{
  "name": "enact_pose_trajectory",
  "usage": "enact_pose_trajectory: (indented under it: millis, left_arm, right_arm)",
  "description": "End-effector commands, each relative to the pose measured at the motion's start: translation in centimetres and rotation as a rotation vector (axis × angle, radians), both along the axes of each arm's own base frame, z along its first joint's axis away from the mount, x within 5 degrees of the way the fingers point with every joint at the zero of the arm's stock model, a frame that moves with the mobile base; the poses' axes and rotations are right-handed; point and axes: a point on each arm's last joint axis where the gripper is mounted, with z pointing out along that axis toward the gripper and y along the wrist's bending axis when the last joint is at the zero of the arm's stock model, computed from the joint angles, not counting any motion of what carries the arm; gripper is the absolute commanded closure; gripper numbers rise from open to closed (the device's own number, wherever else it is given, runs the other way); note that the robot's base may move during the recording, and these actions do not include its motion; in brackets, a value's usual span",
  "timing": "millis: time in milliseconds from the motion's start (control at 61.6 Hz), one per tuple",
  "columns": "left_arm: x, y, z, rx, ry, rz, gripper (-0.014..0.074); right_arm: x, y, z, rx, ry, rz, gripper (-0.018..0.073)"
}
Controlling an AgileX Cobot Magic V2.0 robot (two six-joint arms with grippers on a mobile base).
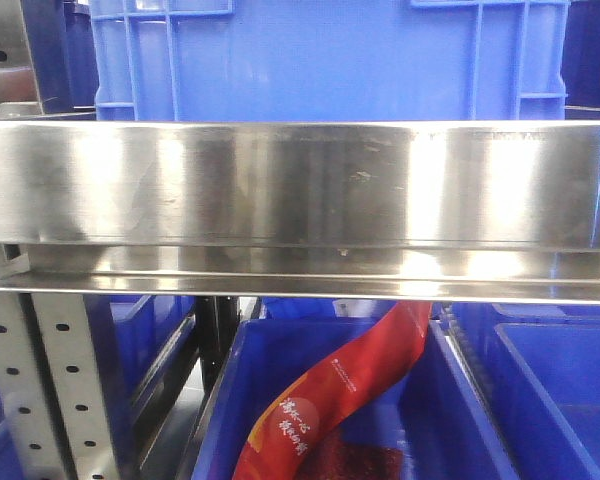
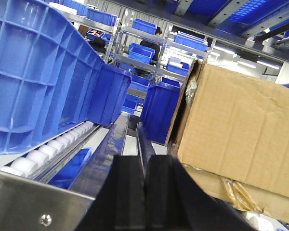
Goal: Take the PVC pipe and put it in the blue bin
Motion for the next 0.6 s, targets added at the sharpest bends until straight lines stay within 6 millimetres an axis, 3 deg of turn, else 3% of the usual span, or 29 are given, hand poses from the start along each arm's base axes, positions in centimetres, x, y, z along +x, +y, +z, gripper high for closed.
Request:
enact_pose_trajectory:
  millis: [0, 487, 584]
  left_arm:
    - [-0.05, 0.04, 0.19, -0.011, -0.021, 0.005, 0.0707]
    - [-0.05, 0.04, 0.19, -0.011, -0.021, 0.005, 0.0707]
    - [-0.05, 0.04, 0.19, -0.011, -0.021, 0.005, 0.0707]
  right_arm:
    - [-0.03, -0.04, -0.03, 0.002, -0.005, -0.006, 0.0722]
    - [0.09, 0.13, -0.71, 0.012, 0.069, 0.015, 0.0722]
    - [0.03, 0.03, -0.35, 0.119, 0.017, 0.021, 0.0722]
